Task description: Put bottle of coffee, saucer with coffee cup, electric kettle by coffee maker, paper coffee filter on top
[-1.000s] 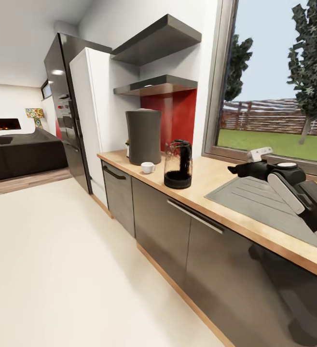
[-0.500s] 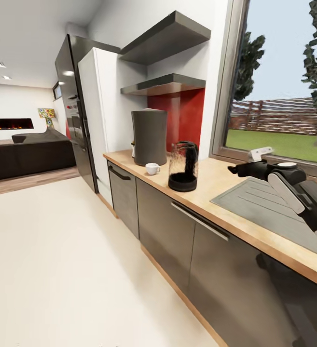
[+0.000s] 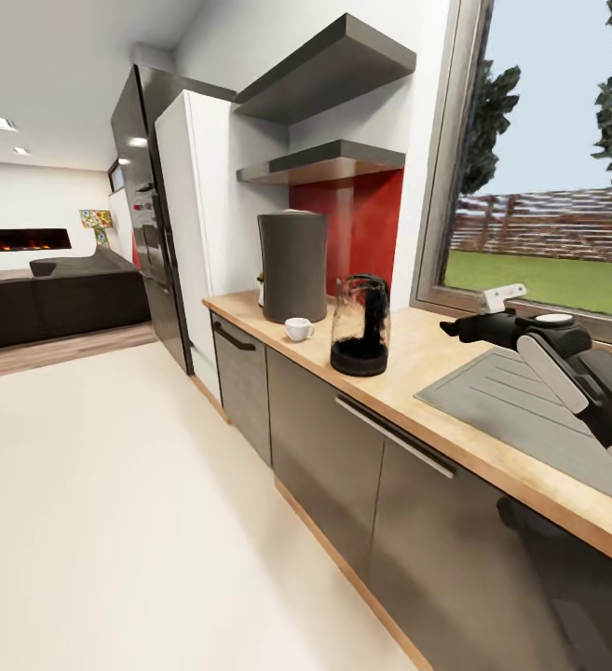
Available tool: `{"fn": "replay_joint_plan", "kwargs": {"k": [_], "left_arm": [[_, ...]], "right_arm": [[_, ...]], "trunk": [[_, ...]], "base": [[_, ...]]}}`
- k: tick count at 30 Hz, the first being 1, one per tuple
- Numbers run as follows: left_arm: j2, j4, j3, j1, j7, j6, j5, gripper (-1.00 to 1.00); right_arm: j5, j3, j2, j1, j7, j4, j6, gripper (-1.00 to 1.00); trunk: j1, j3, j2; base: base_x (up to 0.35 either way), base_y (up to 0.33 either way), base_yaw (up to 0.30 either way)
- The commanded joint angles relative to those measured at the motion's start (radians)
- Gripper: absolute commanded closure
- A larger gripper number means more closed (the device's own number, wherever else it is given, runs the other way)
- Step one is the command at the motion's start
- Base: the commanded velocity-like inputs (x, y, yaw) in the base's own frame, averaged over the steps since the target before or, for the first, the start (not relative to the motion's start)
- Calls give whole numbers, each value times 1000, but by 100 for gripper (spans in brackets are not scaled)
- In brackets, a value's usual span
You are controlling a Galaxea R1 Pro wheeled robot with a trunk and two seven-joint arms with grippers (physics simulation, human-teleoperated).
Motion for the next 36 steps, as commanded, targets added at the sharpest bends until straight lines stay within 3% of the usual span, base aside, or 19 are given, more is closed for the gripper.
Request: {"fn": "replay_joint_plan", "kwargs": {"k": [1, 36], "left_arm": [[0, 1, 8, -1, -3, -6, -8, -100], [0, 1, 9, -1, -2, -6, -8, -100]], "right_arm": [[-4, 3, -1, -1, -3, -1, 3, -100], [-6, 3, -1, -1, -3, 0, 2, -100]], "trunk": [[0, -1, -1], [0, -1, -1]], "base": [[68, -45, 1], [85, -19, 0]]}}
